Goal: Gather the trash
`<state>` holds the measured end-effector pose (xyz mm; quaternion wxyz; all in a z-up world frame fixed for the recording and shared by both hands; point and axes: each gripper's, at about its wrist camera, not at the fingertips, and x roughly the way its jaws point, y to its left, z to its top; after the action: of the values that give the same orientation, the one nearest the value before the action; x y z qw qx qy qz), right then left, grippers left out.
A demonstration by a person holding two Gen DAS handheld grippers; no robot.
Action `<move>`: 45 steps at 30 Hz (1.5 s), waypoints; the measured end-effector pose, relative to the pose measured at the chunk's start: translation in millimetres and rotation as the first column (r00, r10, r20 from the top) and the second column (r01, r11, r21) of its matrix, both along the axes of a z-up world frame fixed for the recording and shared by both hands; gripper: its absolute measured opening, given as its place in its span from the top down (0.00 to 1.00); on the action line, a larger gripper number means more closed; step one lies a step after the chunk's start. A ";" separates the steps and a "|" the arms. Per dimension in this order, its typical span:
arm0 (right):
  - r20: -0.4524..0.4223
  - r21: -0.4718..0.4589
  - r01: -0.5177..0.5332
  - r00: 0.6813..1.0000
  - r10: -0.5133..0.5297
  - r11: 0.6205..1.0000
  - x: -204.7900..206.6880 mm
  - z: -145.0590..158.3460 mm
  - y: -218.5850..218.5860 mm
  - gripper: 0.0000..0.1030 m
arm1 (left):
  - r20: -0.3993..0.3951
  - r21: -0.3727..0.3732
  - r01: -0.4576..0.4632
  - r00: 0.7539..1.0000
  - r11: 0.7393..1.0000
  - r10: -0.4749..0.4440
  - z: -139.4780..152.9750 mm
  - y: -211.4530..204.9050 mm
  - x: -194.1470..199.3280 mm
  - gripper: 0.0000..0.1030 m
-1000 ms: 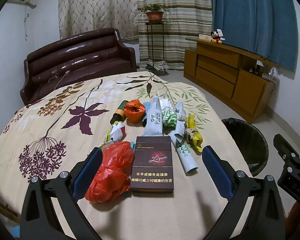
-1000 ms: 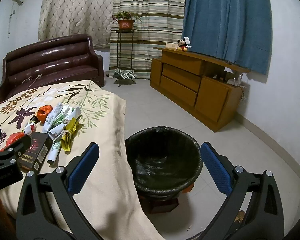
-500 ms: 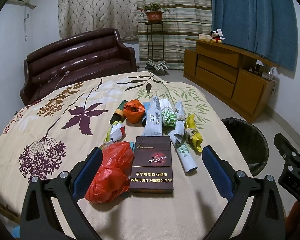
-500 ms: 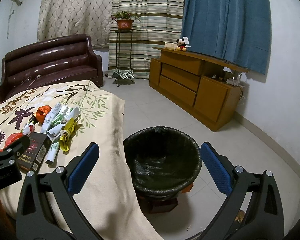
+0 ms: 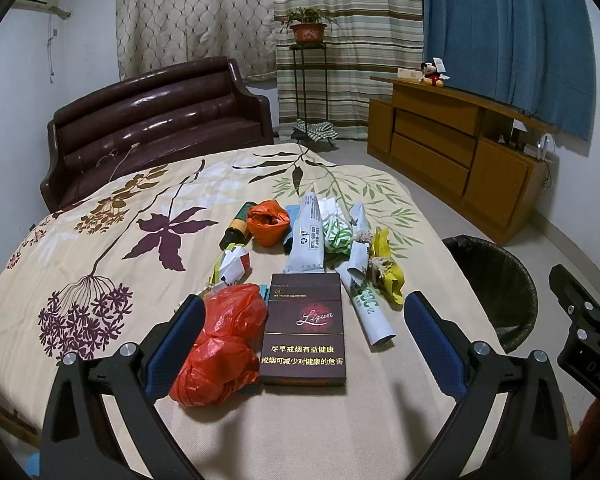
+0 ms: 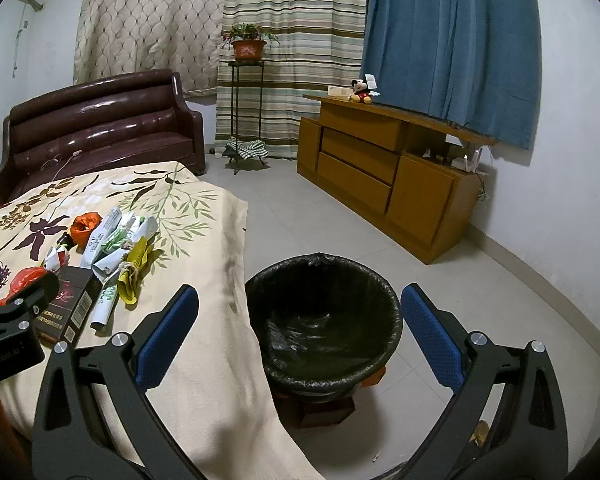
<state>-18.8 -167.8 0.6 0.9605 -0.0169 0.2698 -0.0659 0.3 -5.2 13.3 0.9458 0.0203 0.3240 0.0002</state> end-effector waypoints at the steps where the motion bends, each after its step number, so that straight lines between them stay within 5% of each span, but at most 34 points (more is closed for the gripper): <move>1: 0.000 0.000 0.000 1.000 0.000 1.000 0.2 0.1 -0.5 0.04 | -0.001 0.000 0.000 1.000 1.000 0.000 0.5 0.4 0.3 0.06; 45: -0.010 -0.005 0.001 1.000 -0.001 1.000 -3.3 5.1 -10.7 0.04 | -0.020 -0.009 0.002 1.000 1.000 -0.003 -6.1 0.0 0.7 0.06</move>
<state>-22.1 -178.5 5.7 0.9590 -0.0196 0.2746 -0.0669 1.0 -5.2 7.2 0.9426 0.0164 0.3336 -0.0026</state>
